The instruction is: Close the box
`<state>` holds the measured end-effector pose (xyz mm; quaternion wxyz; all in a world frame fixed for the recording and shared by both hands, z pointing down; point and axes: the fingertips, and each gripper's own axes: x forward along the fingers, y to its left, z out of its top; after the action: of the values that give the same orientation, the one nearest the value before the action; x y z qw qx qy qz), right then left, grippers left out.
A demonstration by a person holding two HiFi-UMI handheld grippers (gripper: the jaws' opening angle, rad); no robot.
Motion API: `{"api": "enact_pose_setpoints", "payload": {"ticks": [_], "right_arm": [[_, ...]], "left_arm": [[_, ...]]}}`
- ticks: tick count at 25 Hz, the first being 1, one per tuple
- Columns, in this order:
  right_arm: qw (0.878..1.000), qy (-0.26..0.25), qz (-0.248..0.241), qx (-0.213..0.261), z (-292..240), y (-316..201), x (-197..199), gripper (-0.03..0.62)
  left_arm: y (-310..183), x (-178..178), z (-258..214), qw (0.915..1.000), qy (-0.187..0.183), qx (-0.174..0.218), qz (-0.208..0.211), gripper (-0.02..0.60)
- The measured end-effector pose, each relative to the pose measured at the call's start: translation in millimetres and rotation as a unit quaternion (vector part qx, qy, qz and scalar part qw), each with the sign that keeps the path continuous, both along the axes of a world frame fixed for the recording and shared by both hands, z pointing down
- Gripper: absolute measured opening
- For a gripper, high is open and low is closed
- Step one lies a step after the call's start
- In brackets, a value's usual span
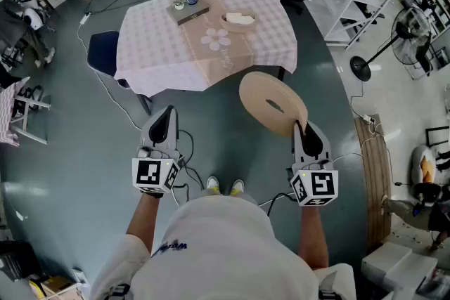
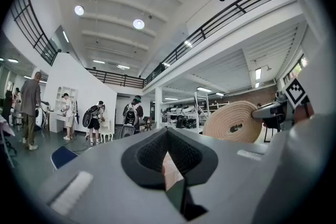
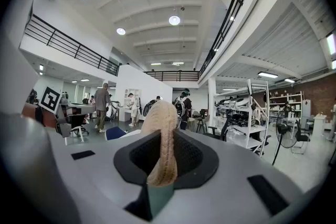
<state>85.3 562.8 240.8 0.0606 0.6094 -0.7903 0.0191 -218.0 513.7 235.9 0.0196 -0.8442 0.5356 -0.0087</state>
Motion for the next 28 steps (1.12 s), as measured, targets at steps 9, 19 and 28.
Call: {"api": "enact_pose_setpoints", "payload": {"ticks": [9, 19, 28], "right_arm": [[0.996, -0.070, 0.061, 0.014, 0.4, 3.3, 29.3, 0.064], [0.995, -0.055, 0.078, 0.013, -8.6, 8.6, 30.3, 0.064], [0.995, -0.051, 0.080, 0.009, -15.4, 1.1, 17.3, 0.064]], "left_arm": [[0.6, -16.5, -3.9, 0.9996, 0.013, 0.012, -0.022, 0.002], [-9.5, -32.8, -2.8, 1.0000, -0.002, 0.003, -0.005, 0.000], [-14.7, -26.6, -1.0, 0.9994, -0.007, 0.000, 0.033, 0.001]]}}
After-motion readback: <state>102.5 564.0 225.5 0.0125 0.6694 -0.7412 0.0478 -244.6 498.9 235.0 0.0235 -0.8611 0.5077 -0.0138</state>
